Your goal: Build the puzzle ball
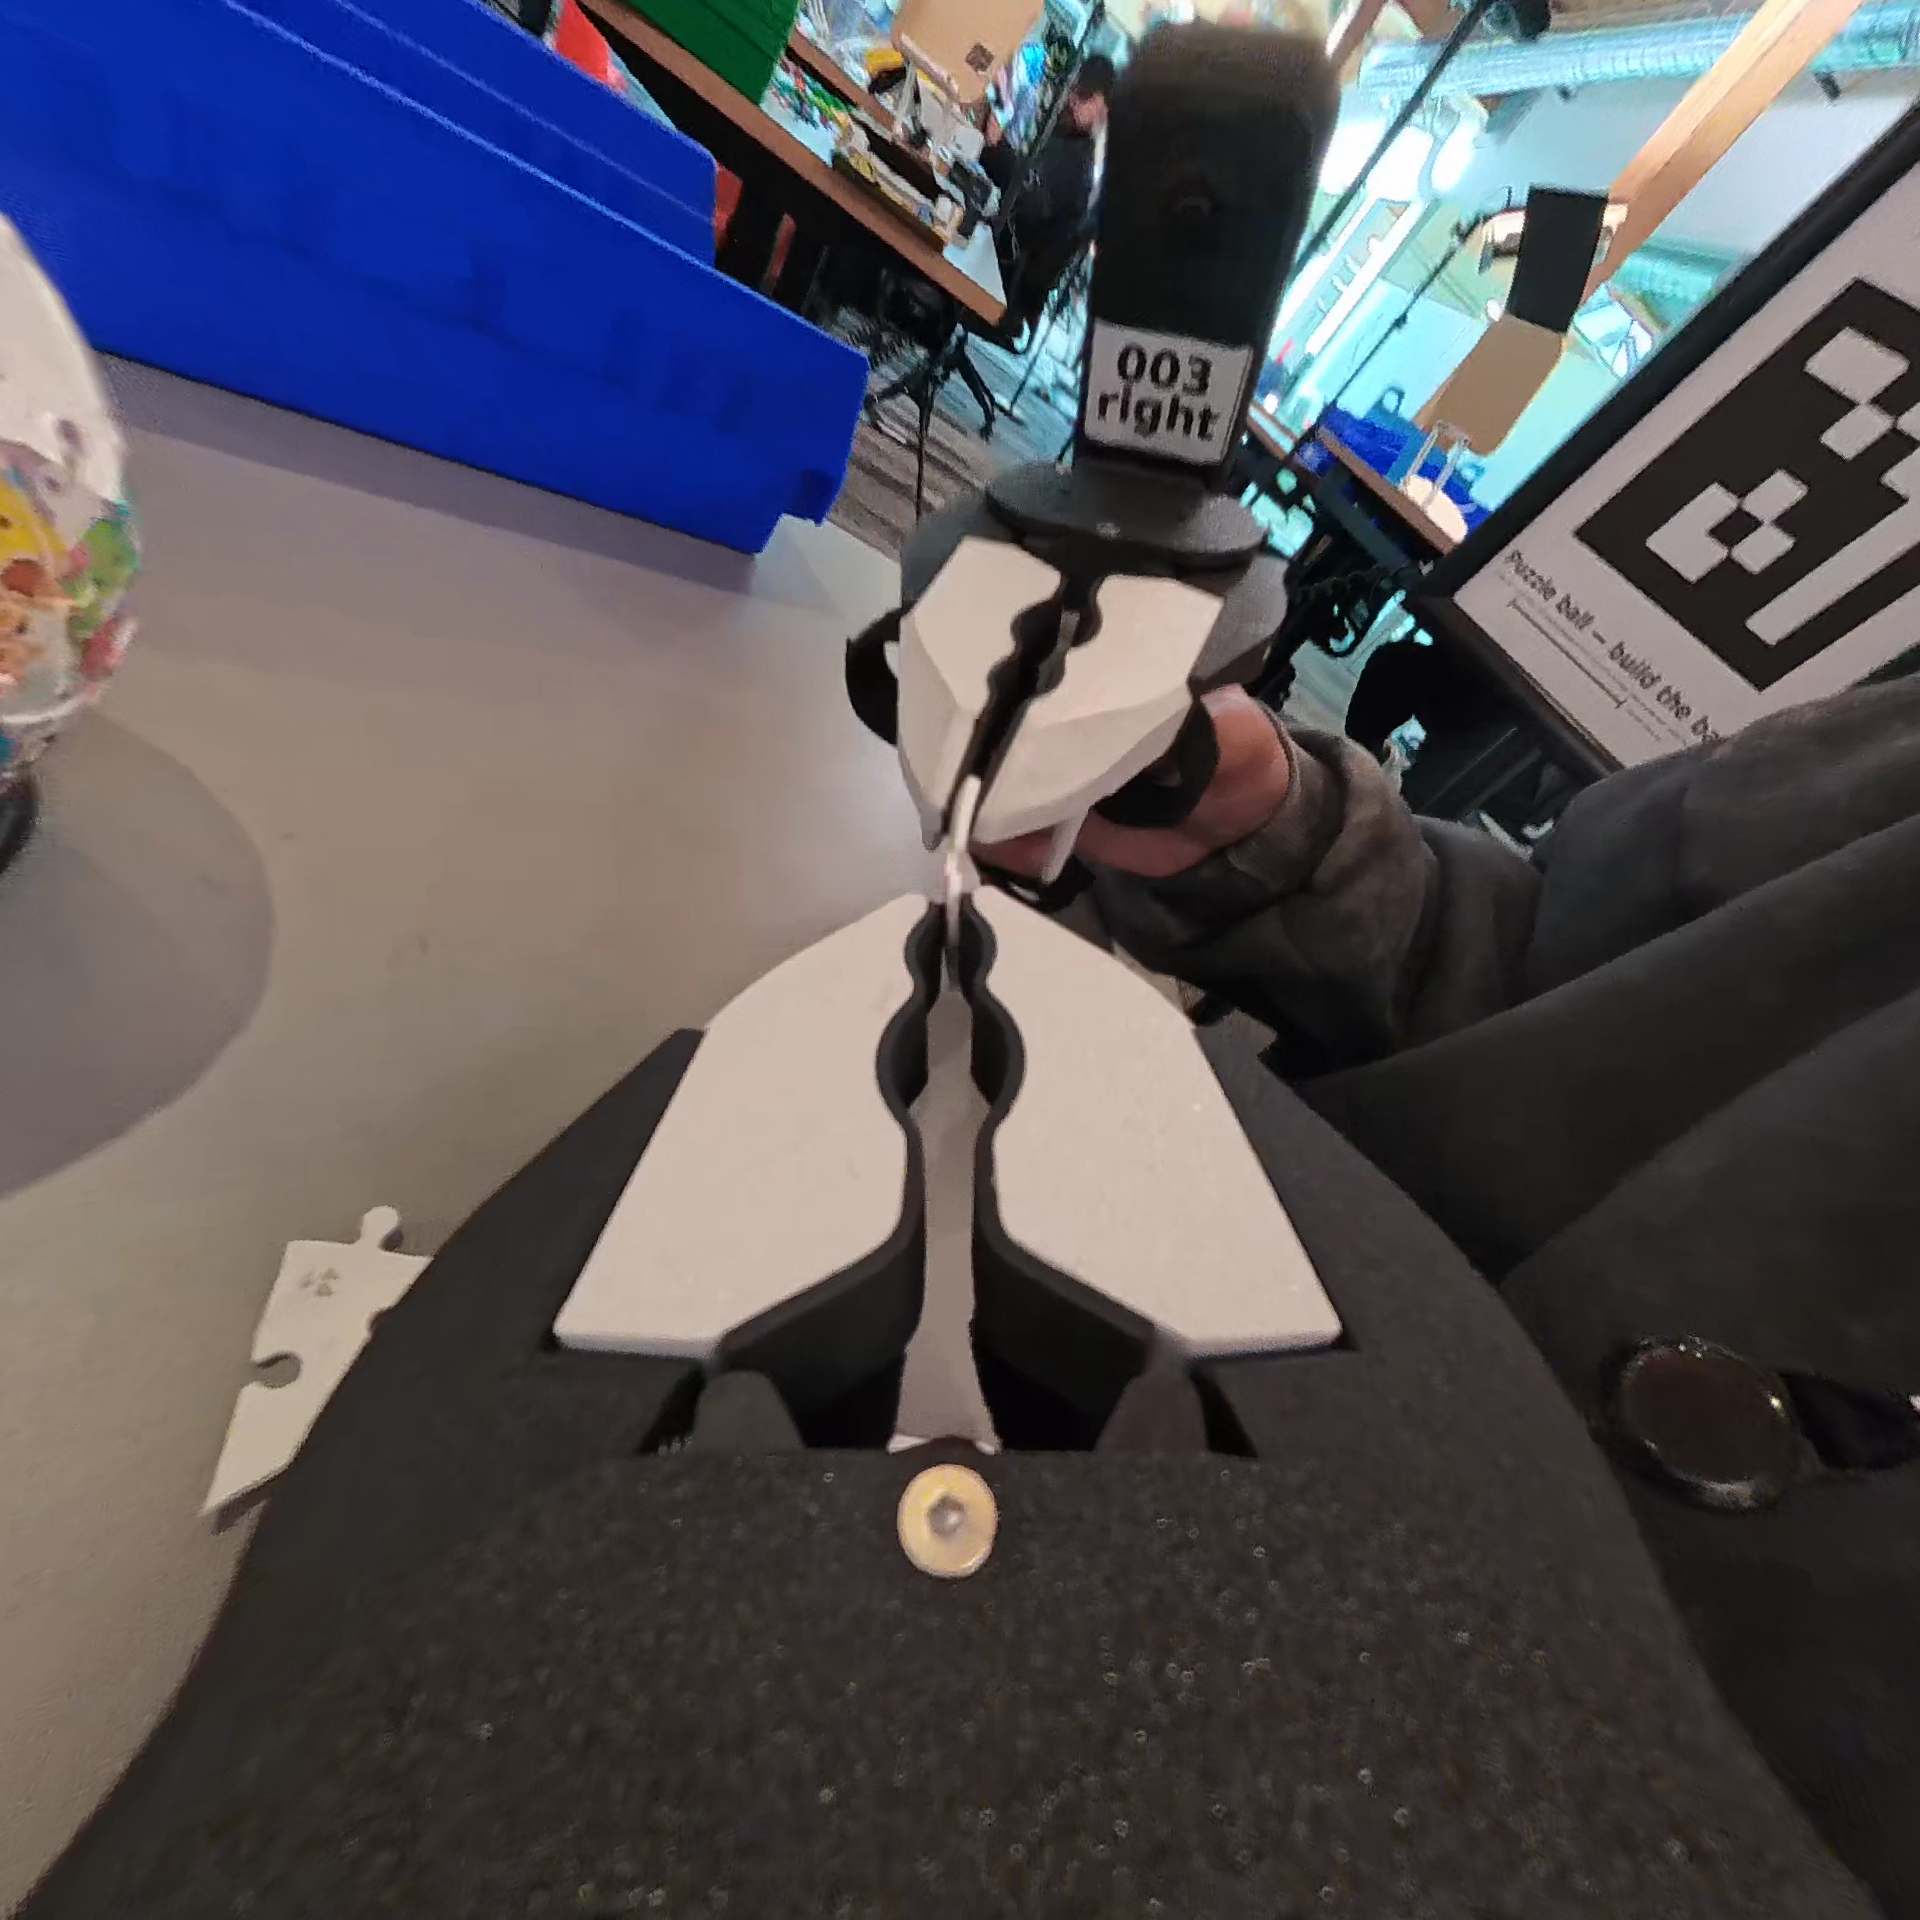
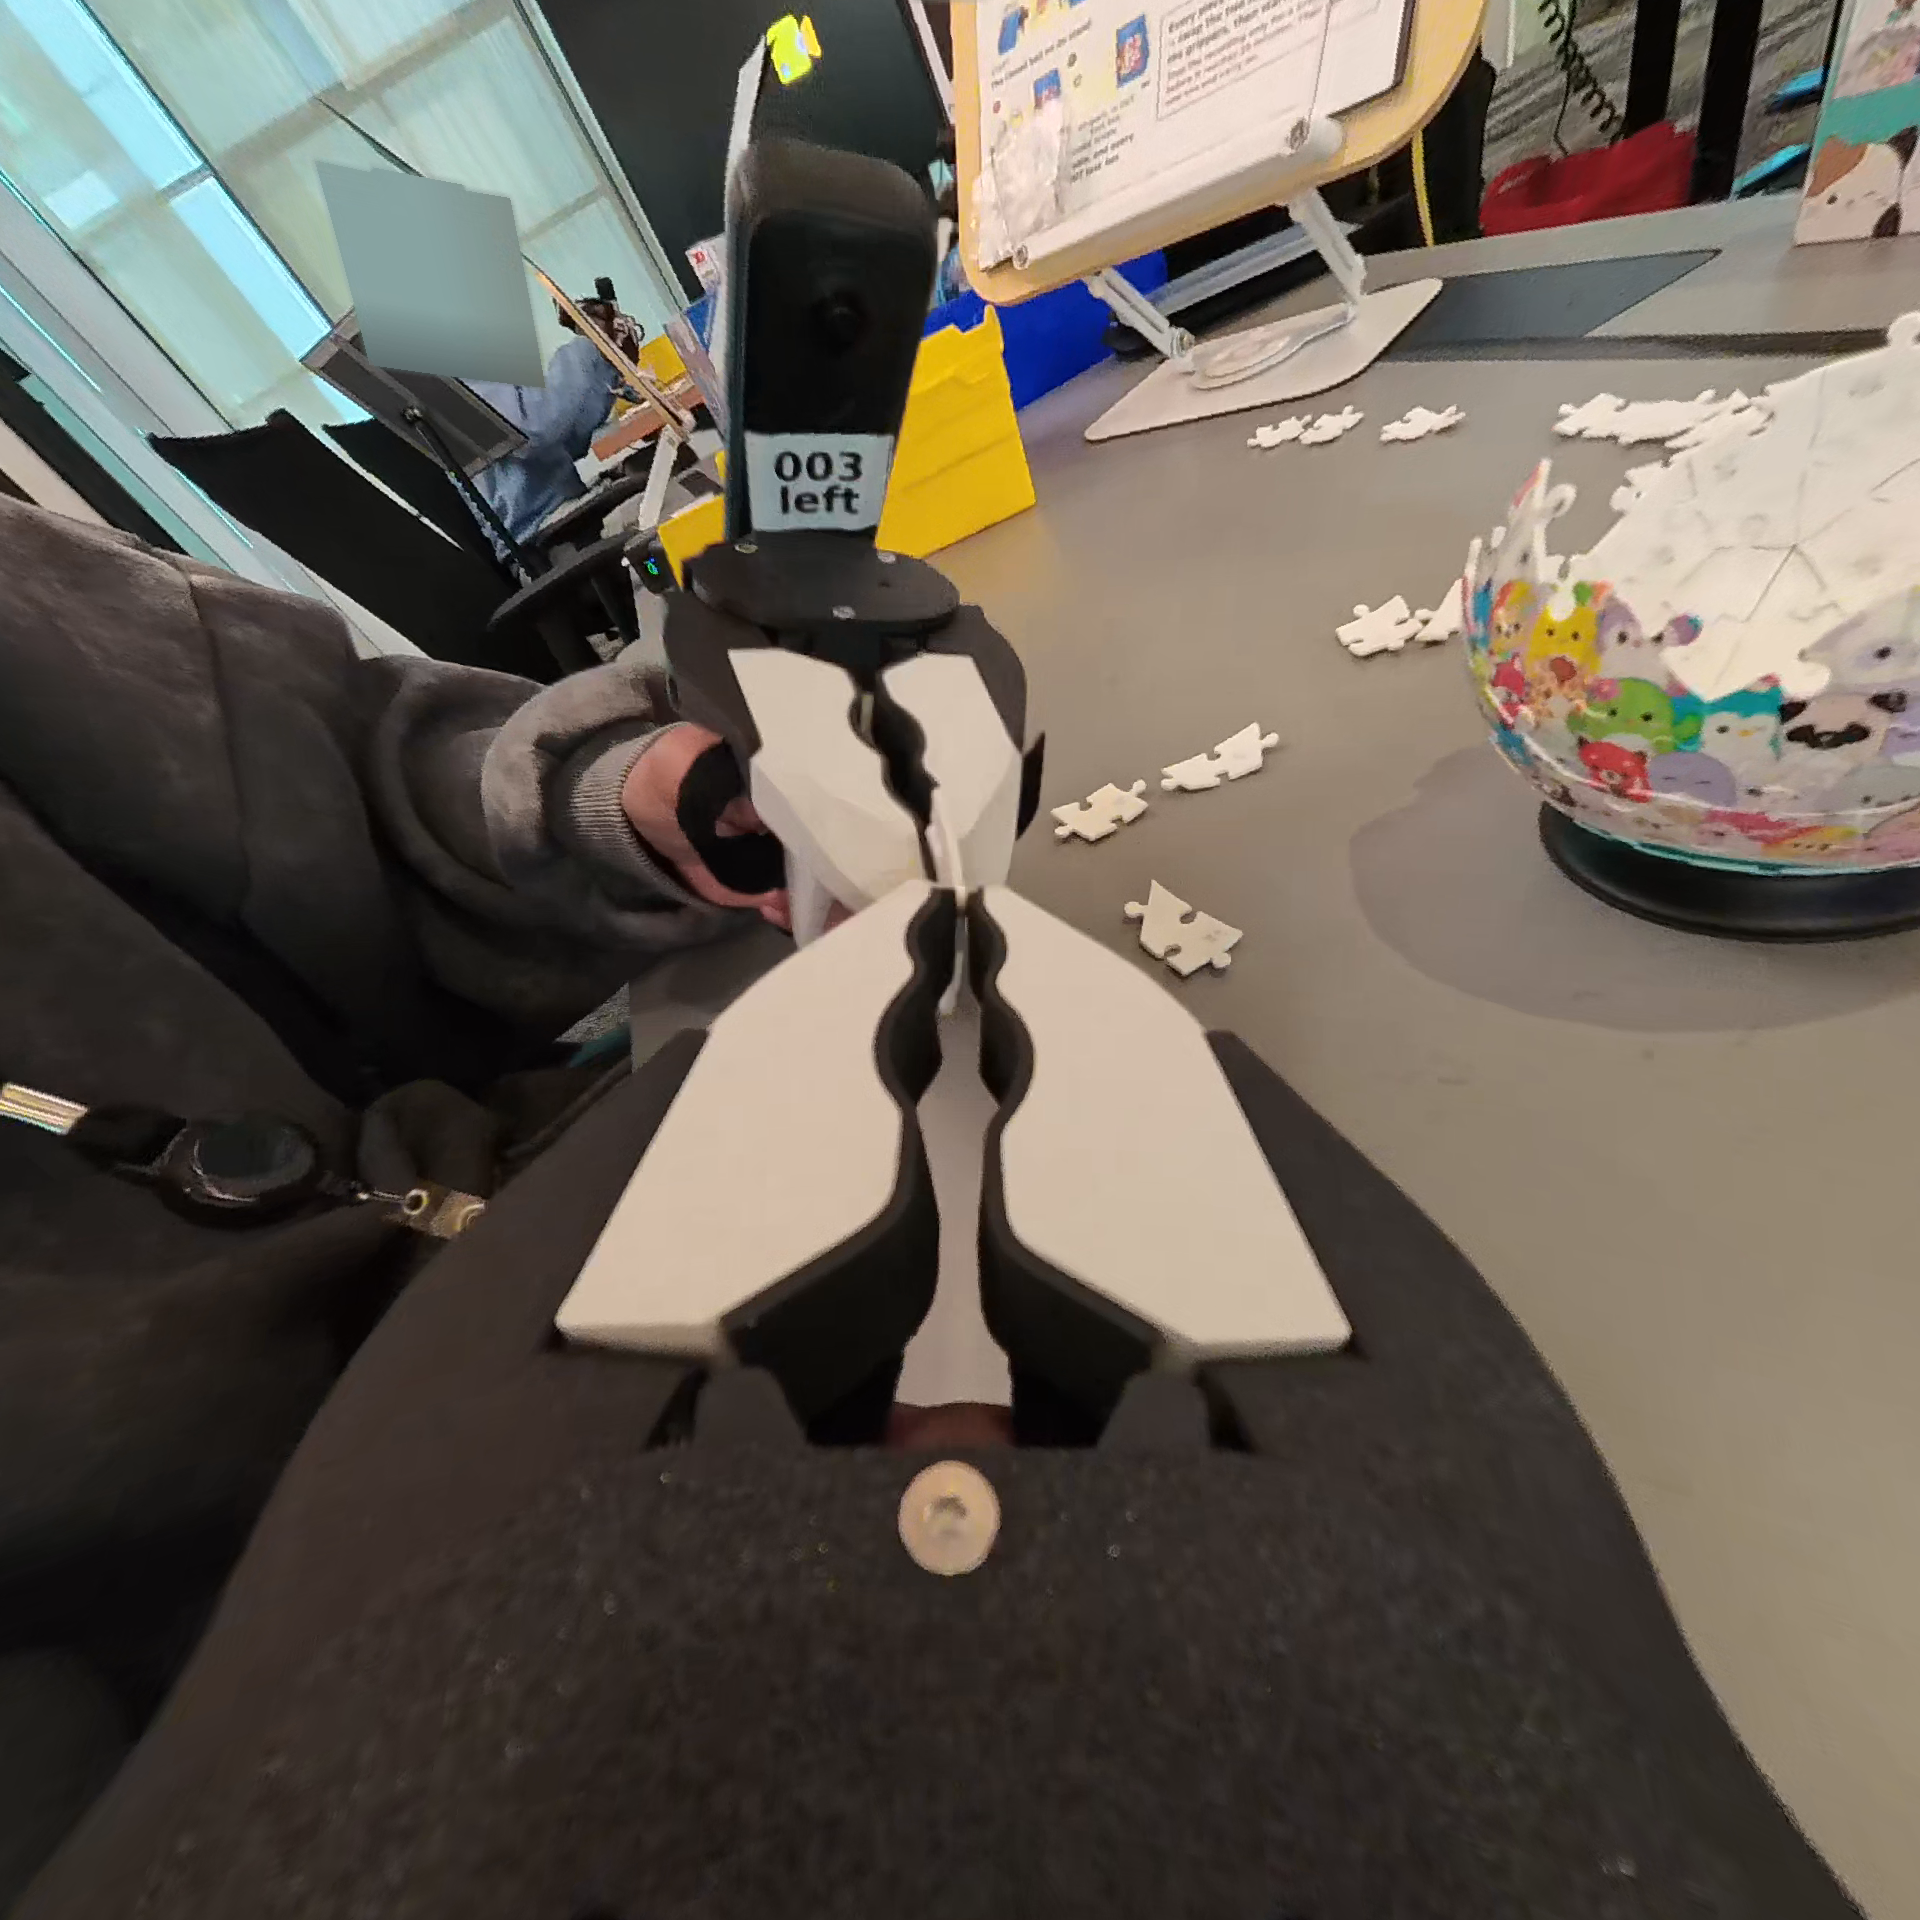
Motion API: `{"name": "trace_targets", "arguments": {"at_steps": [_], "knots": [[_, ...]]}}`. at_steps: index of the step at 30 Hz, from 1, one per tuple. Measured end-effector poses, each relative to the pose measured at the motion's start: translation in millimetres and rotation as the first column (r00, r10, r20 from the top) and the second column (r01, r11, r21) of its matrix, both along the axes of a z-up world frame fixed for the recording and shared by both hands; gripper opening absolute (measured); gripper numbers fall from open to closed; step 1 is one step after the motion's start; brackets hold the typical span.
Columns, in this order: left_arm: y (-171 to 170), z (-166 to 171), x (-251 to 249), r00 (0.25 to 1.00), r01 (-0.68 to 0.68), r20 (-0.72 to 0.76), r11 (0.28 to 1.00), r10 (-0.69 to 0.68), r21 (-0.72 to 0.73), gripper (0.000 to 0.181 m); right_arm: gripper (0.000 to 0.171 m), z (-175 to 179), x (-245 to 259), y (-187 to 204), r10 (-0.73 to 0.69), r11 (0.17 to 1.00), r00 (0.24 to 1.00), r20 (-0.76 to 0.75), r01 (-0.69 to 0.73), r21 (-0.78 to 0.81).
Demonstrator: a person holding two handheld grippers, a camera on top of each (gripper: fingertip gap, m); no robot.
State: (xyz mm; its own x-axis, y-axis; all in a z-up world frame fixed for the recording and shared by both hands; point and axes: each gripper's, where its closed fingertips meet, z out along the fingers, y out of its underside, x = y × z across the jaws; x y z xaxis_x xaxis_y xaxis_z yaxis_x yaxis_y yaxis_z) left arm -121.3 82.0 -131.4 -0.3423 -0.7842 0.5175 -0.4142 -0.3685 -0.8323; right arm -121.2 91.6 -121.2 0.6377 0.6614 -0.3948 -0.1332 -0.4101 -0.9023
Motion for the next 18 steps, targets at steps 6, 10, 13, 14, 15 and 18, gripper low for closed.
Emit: {"name": "trace_targets", "arguments": {"at_steps": [6,10,13,14,15,18], "knots": [[5.0,1.5,-2.2,1.0,0.006,0.01,1.0,-0.006,-0.011,0.002,0.002,0.1,1.5,1.1,-0.008,1.0,1.0,-0.005,0.008,0.007],[29.0,3.4,-6.4,0.999,-0.048,0.018,0.998,0.048,-0.033,0.009,0.002,2.8,11.5,2.0,-0.038,0.999,0.999,-0.032,0.038,0.007],[32.1,1.2,-7.7,0.999,-0.047,0.014,0.999,0.047,-0.015,0.009,0.002,3.3,14.9,2.6,-0.049,0.999,0.998,-0.036,0.05,0.009],[28.9,0.8,-7.4,0.999,-0.036,0.014,0.999,0.036,-0.013,0.009,0.002,2.8,14.9,2.8,-0.05,0.999,0.998,-0.033,0.051,0.009],[24.6,-0.1,-6.9,1.0,-0.023,0.011,1.0,0.023,-0.008,0.009,0.002,1.8,14.3,2.8,-0.048,0.999,0.998,-0.028,0.048,0.006],[11.7,-5.8,-4.9,1.0,0.01,-0.005,0.999,-0.01,0.04,0.009,0.002,1.2,12.4,2.8,-0.041,0.999,0.999,-0.028,0.042,0.004]]}}
